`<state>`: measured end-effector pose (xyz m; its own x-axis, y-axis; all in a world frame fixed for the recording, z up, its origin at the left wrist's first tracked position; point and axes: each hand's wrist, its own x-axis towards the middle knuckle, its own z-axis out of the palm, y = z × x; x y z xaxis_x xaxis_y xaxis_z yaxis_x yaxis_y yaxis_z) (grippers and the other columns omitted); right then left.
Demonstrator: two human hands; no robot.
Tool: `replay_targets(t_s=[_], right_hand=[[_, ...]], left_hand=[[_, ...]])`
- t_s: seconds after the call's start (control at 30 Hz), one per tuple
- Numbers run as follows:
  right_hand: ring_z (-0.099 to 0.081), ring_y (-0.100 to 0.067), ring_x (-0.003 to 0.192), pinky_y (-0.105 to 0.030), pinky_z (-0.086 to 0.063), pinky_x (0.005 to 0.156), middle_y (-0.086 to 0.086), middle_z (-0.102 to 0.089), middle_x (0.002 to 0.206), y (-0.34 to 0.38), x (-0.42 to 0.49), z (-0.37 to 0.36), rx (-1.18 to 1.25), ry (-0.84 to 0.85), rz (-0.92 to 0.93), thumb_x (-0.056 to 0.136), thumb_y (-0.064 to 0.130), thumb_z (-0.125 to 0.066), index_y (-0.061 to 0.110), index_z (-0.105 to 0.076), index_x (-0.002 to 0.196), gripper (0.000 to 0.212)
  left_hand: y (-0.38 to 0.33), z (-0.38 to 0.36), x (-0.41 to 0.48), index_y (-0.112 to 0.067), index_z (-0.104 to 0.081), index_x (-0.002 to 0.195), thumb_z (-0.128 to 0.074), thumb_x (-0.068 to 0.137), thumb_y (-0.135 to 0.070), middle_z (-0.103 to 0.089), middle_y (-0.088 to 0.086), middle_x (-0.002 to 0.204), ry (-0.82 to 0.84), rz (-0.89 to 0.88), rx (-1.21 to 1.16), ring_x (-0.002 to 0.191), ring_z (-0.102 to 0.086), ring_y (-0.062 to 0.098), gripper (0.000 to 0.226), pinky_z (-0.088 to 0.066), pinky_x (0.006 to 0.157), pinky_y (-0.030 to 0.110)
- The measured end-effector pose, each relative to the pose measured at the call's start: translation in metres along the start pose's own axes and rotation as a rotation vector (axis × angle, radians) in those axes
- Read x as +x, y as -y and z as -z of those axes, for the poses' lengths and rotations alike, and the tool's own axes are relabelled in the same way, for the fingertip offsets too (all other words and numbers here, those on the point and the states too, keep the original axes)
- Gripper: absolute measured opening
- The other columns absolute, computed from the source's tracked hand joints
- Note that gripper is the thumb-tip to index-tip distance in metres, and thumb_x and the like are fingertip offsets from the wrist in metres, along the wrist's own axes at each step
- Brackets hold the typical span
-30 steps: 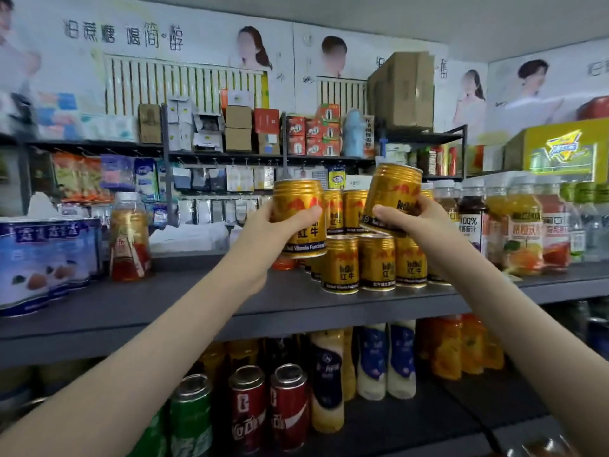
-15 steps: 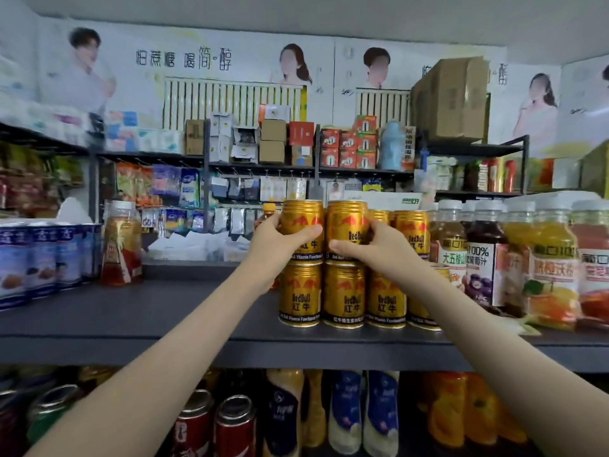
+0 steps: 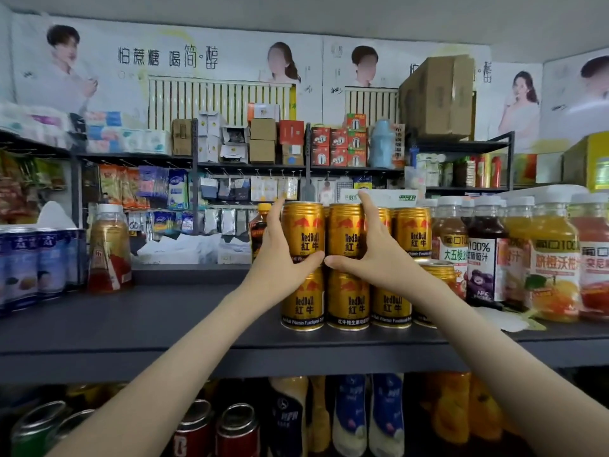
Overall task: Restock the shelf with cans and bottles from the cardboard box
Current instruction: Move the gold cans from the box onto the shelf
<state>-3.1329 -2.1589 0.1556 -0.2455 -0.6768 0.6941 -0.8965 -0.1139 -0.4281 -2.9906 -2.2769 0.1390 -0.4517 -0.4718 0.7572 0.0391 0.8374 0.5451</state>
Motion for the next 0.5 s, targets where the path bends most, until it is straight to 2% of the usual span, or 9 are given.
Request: replay_targets(t_s=[0.1,0.2,0.33,0.37,0.43,0.5], right_hand=[[-0.039,-0.022,0.134,-0.031,-0.036,0.102,-0.006,-0.026,0.154,-0.001,-0.001,0.0,-0.03,0.007,0.02,0.079,0.04,-0.073,0.045,0.017,0.145,0.112],[-0.043,-0.024,0.13,-0.026,-0.037,0.094,-0.006,-0.023,0.155,0.0,-0.005,-0.005,-0.131,-0.047,0.031,0.083,0.043,-0.069,0.043,0.018,0.146,0.107],[-0.057,-0.025,0.112,-0.04,-0.052,0.09,-0.008,-0.033,0.147,0.002,-0.012,-0.011,-0.222,-0.109,0.038,0.084,0.051,-0.062,0.05,0.019,0.143,0.1],[-0.057,-0.025,0.112,-0.042,-0.052,0.09,-0.008,-0.034,0.146,0.002,-0.012,-0.013,-0.246,-0.117,0.036,0.085,0.053,-0.06,0.05,0.02,0.143,0.099],[-0.049,-0.026,0.123,-0.048,-0.045,0.099,-0.008,-0.03,0.15,0.002,-0.013,-0.017,-0.312,-0.141,0.035,0.086,0.056,-0.055,0.048,0.022,0.143,0.096],[-0.028,-0.028,0.141,-0.053,-0.028,0.111,-0.011,-0.019,0.157,0.0,-0.017,-0.022,-0.402,-0.192,0.041,0.089,0.059,-0.048,0.045,0.018,0.146,0.088]], left_hand=[[0.004,-0.001,-0.006,-0.039,0.003,0.147,-0.073,0.081,-0.03,-0.026,0.004,0.148,0.043,-0.076,0.061,0.134,-0.034,0.018,0.102,-0.036,0.11,0.047],[0.005,-0.004,-0.008,-0.035,0.005,0.15,-0.071,0.084,-0.03,-0.024,0.006,0.15,0.018,-0.098,0.089,0.136,-0.029,0.016,0.101,-0.031,0.109,0.037],[0.007,-0.008,-0.01,-0.036,0.011,0.149,-0.067,0.087,-0.03,-0.019,0.006,0.153,0.01,-0.112,0.105,0.138,-0.024,0.015,0.1,-0.026,0.105,0.03],[0.008,-0.008,-0.011,-0.037,0.013,0.148,-0.066,0.088,-0.03,-0.017,0.007,0.154,0.012,-0.113,0.117,0.139,-0.022,0.015,0.1,-0.024,0.105,0.029],[0.007,-0.008,-0.013,-0.039,0.017,0.146,-0.064,0.089,-0.031,-0.014,0.008,0.155,0.017,-0.118,0.142,0.141,-0.02,0.016,0.1,-0.022,0.105,0.029],[0.007,-0.009,-0.015,-0.041,0.02,0.145,-0.062,0.09,-0.037,-0.011,0.007,0.156,0.012,-0.115,0.164,0.142,-0.02,0.019,0.098,-0.024,0.11,0.036]])
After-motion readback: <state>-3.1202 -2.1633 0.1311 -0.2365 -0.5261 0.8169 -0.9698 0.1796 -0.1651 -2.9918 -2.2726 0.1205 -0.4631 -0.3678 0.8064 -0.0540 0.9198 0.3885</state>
